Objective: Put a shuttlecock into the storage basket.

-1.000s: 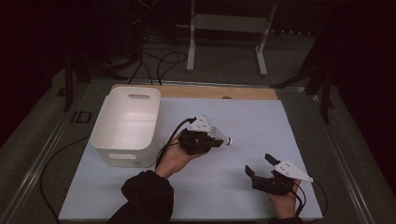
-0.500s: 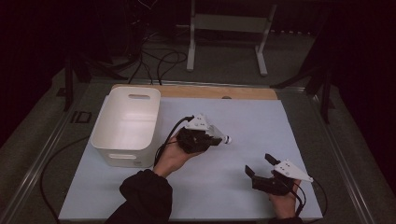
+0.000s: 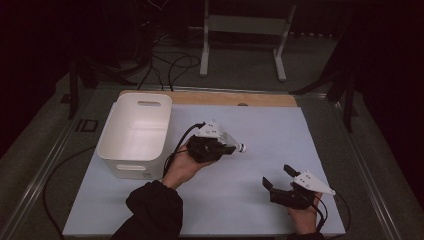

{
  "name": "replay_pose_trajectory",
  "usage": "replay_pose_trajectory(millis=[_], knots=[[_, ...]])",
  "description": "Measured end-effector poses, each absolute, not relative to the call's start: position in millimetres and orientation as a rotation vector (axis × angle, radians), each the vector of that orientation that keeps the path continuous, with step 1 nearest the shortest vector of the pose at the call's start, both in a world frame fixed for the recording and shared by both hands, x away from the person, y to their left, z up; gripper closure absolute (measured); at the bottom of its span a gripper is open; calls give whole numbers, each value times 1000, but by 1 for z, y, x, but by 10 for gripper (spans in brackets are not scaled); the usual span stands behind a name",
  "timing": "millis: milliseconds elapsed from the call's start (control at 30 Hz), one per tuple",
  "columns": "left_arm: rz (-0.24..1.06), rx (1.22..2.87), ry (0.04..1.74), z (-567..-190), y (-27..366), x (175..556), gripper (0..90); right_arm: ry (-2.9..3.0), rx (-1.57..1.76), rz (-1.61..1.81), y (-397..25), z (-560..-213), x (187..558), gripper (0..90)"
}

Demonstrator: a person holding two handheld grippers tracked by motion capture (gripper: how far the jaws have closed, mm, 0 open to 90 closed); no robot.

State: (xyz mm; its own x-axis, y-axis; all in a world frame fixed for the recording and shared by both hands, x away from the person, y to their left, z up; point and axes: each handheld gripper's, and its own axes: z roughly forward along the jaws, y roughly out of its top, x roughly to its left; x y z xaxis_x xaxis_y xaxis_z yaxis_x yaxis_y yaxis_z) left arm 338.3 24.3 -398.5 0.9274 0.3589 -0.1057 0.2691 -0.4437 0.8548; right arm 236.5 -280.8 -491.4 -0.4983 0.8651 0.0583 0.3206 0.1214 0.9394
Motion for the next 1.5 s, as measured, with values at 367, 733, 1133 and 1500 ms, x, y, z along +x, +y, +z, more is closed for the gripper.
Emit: replay_pose_trajectory(millis=[367,733,1133,1500], knots=[[115,2054,447,-397,28,339,891,1885,1145,1372,-281,-491,237,81],[122,2047,445,-395,32,339,891,1886,1144,1375,-281,-491,237,81],[131,2050,452,-393,37,339,891,1883,1146,1373,-281,-491,237,81],[139,2048,459,-389,43,338,890,1886,1145,1375,-281,-491,237,81]])
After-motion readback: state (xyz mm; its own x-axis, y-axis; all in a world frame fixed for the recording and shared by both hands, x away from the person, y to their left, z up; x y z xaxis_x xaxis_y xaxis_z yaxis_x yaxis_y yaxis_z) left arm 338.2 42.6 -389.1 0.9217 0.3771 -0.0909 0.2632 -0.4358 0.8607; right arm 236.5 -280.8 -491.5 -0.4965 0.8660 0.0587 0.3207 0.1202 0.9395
